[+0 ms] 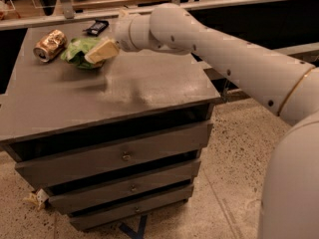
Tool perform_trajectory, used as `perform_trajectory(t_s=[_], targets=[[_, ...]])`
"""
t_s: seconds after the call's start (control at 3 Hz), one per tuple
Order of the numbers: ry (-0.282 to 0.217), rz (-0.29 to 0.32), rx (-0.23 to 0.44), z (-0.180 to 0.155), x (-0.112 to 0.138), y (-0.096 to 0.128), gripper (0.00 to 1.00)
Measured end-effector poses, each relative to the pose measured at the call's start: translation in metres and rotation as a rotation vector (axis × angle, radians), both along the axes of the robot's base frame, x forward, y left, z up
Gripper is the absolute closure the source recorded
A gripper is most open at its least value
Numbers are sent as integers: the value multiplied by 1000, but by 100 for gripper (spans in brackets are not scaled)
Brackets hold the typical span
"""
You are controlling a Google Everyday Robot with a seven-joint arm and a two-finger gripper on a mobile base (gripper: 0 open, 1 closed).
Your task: Move green rice chip bag near orange can
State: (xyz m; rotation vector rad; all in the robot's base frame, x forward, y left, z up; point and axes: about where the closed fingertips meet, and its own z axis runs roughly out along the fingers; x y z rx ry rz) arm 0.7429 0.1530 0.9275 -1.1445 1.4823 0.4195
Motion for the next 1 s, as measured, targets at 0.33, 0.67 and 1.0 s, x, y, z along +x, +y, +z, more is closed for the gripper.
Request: perform_trajectory(t_s=[0.33,0.67,1.0], targets=[[27,7,-17,4,-12,-51,0],[67,4,-79,2,-29,-94,0],[67,5,-79,2,-29,-93,0]])
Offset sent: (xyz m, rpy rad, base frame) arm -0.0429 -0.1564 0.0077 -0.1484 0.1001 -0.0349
